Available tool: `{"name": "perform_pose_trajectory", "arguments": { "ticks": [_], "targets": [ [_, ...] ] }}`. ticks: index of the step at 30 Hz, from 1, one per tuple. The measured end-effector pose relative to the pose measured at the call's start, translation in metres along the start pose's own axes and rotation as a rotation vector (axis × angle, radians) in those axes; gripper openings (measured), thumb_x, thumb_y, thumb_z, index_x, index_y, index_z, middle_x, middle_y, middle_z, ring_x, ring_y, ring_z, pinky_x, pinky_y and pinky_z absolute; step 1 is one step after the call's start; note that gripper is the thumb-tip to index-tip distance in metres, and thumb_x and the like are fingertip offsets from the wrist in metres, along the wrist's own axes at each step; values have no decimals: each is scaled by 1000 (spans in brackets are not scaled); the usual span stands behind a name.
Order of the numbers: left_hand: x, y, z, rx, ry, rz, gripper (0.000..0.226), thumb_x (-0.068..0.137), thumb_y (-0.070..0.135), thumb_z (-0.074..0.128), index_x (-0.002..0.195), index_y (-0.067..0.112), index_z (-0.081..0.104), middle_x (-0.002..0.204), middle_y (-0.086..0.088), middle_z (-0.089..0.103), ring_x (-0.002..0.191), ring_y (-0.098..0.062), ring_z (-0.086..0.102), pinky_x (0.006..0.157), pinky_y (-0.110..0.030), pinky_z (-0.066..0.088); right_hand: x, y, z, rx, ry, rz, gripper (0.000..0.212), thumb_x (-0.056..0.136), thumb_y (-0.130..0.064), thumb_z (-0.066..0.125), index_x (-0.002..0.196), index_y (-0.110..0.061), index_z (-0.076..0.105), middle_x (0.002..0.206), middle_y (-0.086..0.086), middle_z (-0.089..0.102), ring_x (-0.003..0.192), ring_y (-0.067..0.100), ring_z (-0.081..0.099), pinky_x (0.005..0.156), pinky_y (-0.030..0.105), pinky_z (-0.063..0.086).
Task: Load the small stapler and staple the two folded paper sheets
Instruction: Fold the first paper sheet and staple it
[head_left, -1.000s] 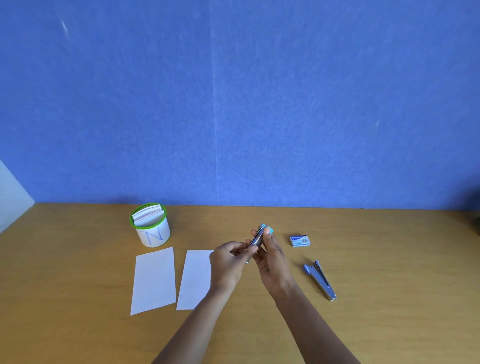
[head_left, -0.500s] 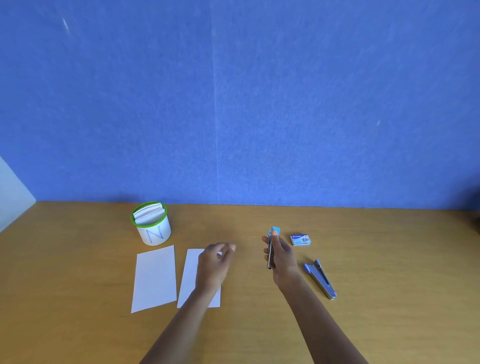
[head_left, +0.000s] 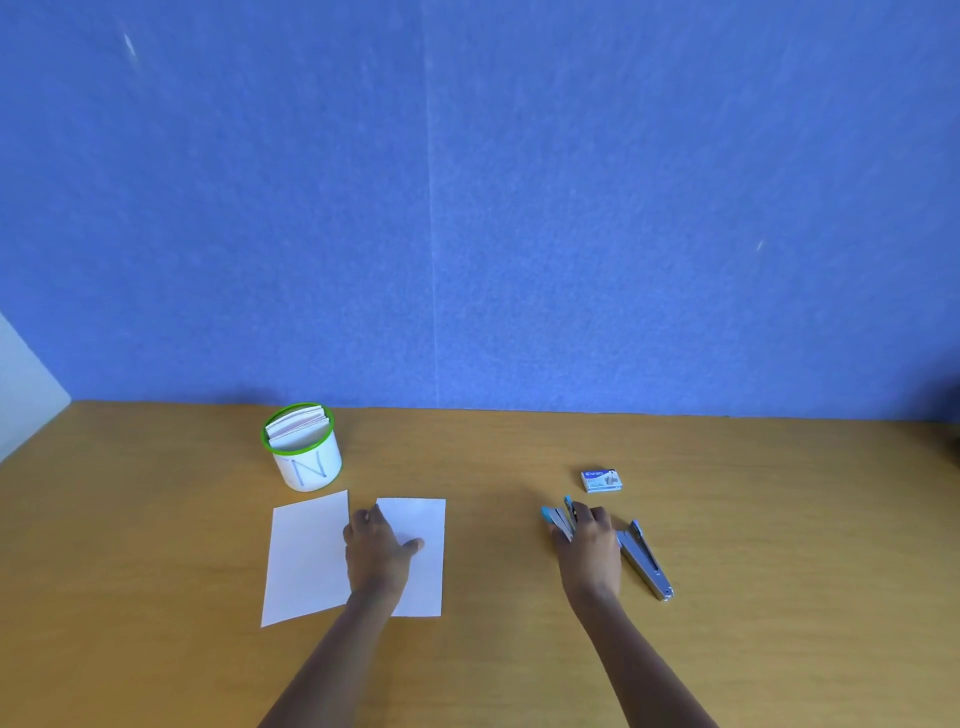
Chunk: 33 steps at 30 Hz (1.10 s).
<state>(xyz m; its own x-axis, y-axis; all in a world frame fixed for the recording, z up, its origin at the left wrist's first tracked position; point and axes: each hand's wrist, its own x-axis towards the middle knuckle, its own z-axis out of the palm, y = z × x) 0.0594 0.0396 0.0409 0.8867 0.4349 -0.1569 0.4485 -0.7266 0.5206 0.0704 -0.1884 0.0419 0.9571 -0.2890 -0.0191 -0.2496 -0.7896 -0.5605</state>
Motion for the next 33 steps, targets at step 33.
{"name": "perform_pose_trajectory", "arguments": {
  "ticks": [33],
  "targets": [
    [-37, 68, -16, -1692, -215, -485, 29, 89, 0, 58, 118, 2, 54, 112, -12, 62, 96, -22, 61, 91, -35, 46, -56, -60, -2, 1407, -369, 233, 37, 91, -32, 60, 121, -11, 57, 119, 3, 66, 113, 18, 61, 98, 32, 47]
  ]
}}
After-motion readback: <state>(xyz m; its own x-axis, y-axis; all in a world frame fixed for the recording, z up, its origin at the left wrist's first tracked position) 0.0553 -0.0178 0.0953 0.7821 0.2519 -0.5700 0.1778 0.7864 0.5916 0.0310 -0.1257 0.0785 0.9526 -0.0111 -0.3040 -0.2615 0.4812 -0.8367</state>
